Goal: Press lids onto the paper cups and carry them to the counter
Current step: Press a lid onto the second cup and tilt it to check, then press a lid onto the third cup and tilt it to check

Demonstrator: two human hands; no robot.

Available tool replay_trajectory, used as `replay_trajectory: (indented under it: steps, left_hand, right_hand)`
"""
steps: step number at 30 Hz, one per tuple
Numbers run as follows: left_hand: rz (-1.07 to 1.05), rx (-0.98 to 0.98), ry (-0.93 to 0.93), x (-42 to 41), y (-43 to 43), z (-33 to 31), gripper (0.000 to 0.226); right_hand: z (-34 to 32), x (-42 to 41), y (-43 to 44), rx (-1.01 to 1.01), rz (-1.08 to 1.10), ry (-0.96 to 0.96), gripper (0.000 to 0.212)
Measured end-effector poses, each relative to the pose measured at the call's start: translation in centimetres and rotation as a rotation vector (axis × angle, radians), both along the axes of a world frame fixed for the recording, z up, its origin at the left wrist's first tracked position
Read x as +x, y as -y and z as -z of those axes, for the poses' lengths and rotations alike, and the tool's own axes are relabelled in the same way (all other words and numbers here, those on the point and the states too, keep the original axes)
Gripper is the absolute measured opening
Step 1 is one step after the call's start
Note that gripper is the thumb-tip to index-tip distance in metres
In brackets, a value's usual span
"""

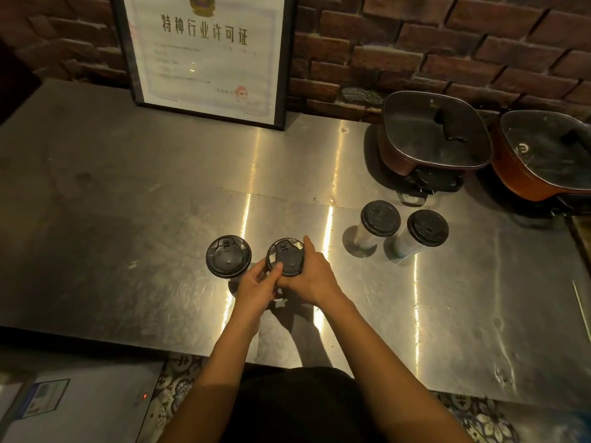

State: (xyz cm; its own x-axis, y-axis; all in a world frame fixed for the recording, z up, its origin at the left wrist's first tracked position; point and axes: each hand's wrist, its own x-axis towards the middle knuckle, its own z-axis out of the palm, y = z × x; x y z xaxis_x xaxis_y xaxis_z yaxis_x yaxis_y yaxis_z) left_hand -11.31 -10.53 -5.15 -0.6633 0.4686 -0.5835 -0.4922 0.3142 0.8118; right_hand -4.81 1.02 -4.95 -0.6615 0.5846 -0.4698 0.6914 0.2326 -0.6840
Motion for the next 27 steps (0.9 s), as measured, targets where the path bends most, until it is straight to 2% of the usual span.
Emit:
replay_trajectory:
  steps: [2,6,7,10,14,16,19,22,24,27]
  left_hand:
    - [0.005,-0.041,-0.036,0.4,0.2,-0.3,0.032]
    - [-0.022,-0.179,-0.106,2.5,0.9,-1.2,0.056]
    - [-0.062,-0.194,-0.169,3.3,1.2,-1.9,0.054]
    - [-0.143,-0.125,-0.364,5.3,0.5,-5.2,0.032]
    - [-0.019,-0.002,-0.386,5.1,-5.3,-7.7,0.026]
    - [0.097,0.007,-0.376,4.7,-9.3,-7.8,0.019]
    - [0.211,0.009,-0.284,4.4,-14.5,-7.0,0.024]
    - [0.259,-0.088,-0.129,4.5,-17.9,-5.6,0.051]
    - [0.286,-0.144,-0.059,4.9,-19.1,-4.9,0.059]
    - [0.278,-0.136,-0.002,5.5,-19.7,-4.6,0.041]
  right_hand:
    - [-0.3,0.4,0.0,-0.030,-0.017,0.012,0.135]
    - [-0.6,2.4,-1.1,-0.066,-0.050,0.029,0.140]
    - [-0.8,3.2,-1.5,-0.063,-0.051,0.039,0.137]
    - [-1.8,6.0,-3.5,-0.005,0.029,0.003,0.120]
    - [-3.7,8.9,-7.7,0.194,0.118,-0.120,0.097]
    - [-4.4,9.3,-10.5,0.278,0.130,-0.114,0.094]
    - [-4.7,8.7,-14.5,0.321,0.129,-0.079,0.096]
    - [-4.2,7.6,-17.3,0.322,0.073,0.037,0.104]
    - [-3.8,7.0,-18.5,0.315,0.031,0.097,0.108]
    - [-3.1,6.5,-19.0,0.318,-0.010,0.141,0.103]
